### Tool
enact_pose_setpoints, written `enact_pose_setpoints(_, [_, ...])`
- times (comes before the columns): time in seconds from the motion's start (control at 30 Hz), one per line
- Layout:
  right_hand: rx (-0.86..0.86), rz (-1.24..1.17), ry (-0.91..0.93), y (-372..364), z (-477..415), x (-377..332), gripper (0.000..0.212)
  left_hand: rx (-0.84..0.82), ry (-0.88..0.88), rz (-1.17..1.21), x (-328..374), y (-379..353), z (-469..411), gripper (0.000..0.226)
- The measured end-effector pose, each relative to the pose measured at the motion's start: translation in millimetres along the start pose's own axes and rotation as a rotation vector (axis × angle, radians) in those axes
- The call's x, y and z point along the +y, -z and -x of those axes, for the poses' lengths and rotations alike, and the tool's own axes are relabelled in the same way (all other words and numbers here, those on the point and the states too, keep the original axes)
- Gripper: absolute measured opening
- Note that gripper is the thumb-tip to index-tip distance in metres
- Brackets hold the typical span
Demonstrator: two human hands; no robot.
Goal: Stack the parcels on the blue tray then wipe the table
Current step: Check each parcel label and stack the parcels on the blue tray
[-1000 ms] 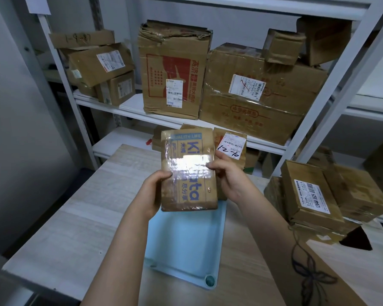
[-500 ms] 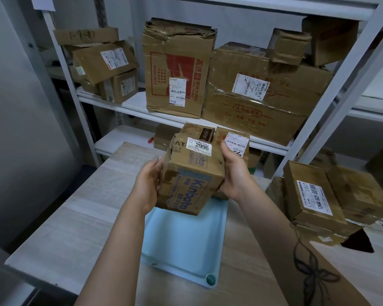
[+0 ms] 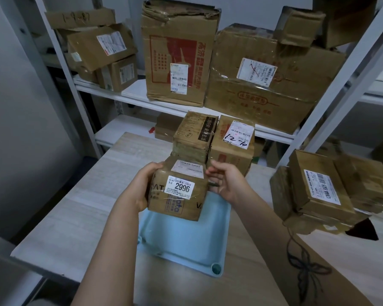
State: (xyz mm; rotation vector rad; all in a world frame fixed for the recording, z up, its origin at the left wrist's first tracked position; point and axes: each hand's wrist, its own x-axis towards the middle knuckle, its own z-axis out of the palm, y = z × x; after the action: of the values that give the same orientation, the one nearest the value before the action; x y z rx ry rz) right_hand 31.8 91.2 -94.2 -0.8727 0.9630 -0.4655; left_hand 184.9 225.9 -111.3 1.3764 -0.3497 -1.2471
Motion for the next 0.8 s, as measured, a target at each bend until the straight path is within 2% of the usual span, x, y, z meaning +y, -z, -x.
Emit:
enact_pose_setpoints(0.13, [0.005, -0.026, -0.040, -0.2, -9.9, 11.6, 0.014, 0.008, 0.010, 0.066, -8.4, 9.8, -7.2, 0.031])
enact_pose_setpoints(0.23, [-0.036, -0.012, -0.114, -2.2, -15.9, 18.1, 0.015, -0.003, 0.021, 0.101, -12.4, 11.1, -6.1, 0.034])
enact_pose_setpoints(0.37, [-0.025, 0.297, -0.252, -3.2, -17.0, 28.2, 0.057, -0.028, -0.007, 0.112, -20.5, 16.3, -8.0, 0.041])
enact_pose_setpoints(0.4, [-0.039, 0.359, -0.279, -2.9, -16.4, 30.1, 0.059, -0.012, -0.007, 0.124, -24.2, 19.4, -10.5, 0.045])
enact_pose_setpoints(0.5, [-0.080, 0.335, -0.287, -2.6, -16.2, 36.4, 0.036, 0.093, 0.025, 0.151, -36.4, 29.6, -20.0, 0.068])
enact_pose_setpoints(0.6, [-0.091, 0.317, -0.275, -2.8, -18.8, 46.0, 0.035, 0.106, 0.026, 0.113, -42.9, 31.6, -23.6, 0.053])
enact_pose_setpoints(0.8, [-0.060, 0.257, -0.257, -4.5, -29.6, 72.6, 0.062, 0.057, 0.086, -0.190, -50.3, 35.4, -38.5, 0.039])
